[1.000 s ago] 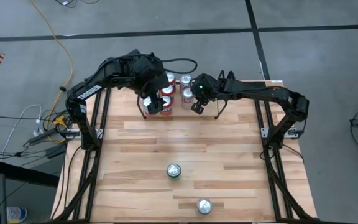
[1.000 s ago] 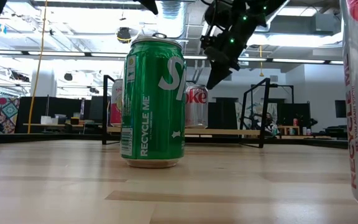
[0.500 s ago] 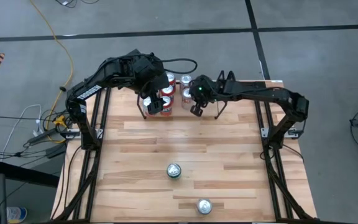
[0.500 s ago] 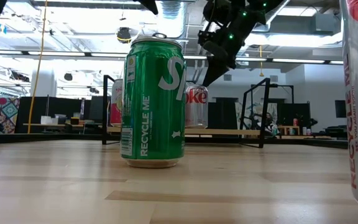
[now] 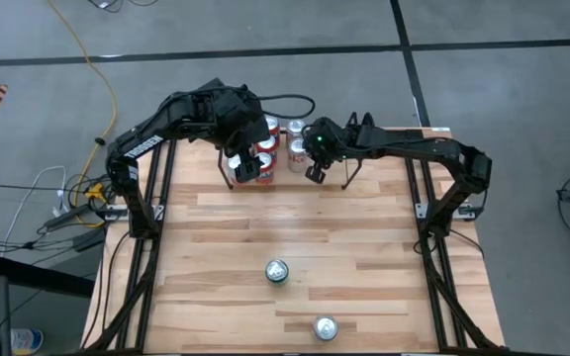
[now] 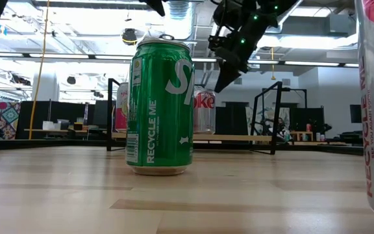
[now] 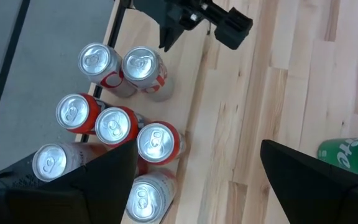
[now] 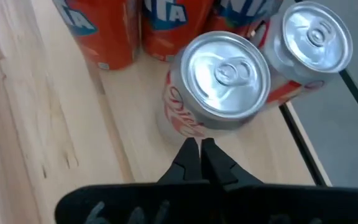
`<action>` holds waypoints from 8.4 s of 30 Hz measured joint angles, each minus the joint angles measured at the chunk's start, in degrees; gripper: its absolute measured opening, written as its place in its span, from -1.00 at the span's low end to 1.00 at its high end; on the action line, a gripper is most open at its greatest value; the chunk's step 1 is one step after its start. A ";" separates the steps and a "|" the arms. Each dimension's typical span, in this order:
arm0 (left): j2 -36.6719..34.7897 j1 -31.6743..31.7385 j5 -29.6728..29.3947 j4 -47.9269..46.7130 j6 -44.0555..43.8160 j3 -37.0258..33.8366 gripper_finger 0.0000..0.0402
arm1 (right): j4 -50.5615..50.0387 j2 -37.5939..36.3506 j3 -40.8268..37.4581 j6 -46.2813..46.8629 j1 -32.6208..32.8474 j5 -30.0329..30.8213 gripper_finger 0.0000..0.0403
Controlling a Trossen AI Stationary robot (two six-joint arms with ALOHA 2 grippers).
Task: Place canned beverage on shelf
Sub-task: Put the left silver soda can on the shelf aligned with the other silver soda can, then put the silver soda can on the shelf aligned with the other silver soda cans
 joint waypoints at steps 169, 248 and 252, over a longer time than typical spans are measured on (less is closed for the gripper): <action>-49.68 -3.19 -11.56 53.21 -8.11 -63.80 0.61 | 15.33 -39.64 -4.64 4.36 4.92 -15.10 -1.00; -49.70 -3.19 -11.76 36.59 -5.50 -63.80 0.61 | 16.13 -37.37 -9.20 6.81 0.52 -19.92 -0.99; -49.70 -3.15 -12.97 36.54 14.70 -63.81 0.61 | 17.97 -39.68 -9.20 6.90 3.44 -19.69 -0.89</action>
